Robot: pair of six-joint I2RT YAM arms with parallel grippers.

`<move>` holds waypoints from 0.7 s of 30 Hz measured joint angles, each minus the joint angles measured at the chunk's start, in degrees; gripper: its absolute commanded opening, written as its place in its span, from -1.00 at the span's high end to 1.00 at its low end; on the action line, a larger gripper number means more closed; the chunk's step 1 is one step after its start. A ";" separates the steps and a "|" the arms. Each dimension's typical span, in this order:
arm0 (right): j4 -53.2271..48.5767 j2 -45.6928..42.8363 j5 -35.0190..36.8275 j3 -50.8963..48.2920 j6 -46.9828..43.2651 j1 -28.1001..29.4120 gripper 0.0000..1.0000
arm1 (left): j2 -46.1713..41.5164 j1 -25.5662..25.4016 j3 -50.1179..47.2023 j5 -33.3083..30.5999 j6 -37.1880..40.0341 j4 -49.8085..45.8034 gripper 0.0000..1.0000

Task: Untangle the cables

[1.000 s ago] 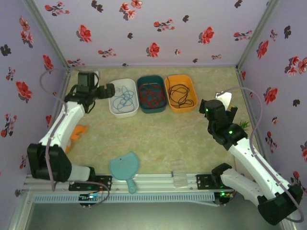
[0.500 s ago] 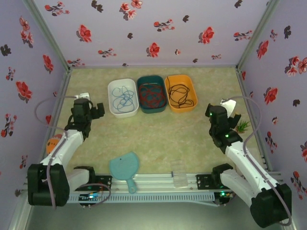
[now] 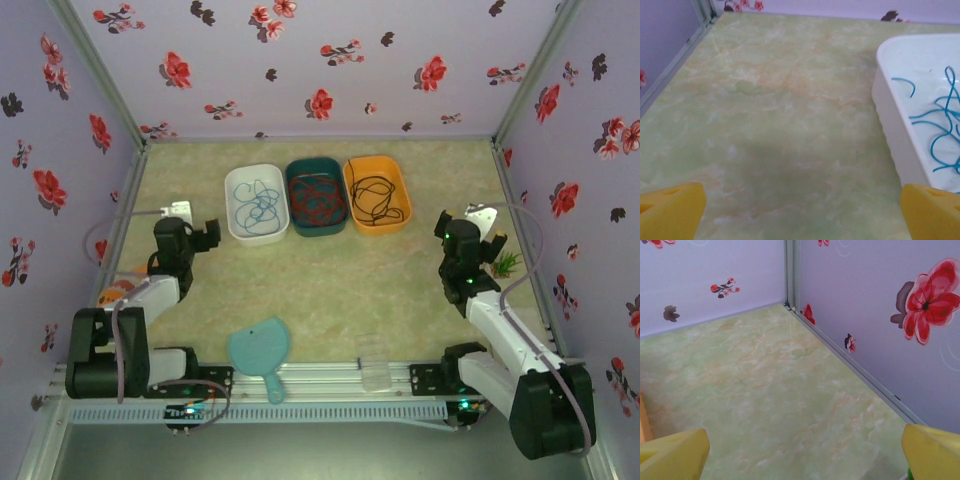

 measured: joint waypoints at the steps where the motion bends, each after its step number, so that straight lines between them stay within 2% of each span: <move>1: 0.61 0.00 -0.31 -0.07 -0.15 -0.20 -0.99 | 0.11 0.00 -0.31 0.26 0.39 1.53 -0.99; 12: 3.02 -0.35 -1.40 -1.03 -1.11 -1.16 -0.99 | 1.38 1.53 -5.11 2.32 2.47 12.59 -0.99; 21: 6.12 -1.84 -1.81 -4.00 -3.67 -1.51 -0.99 | 7.63 3.58 -6.84 6.38 2.47 21.11 -0.99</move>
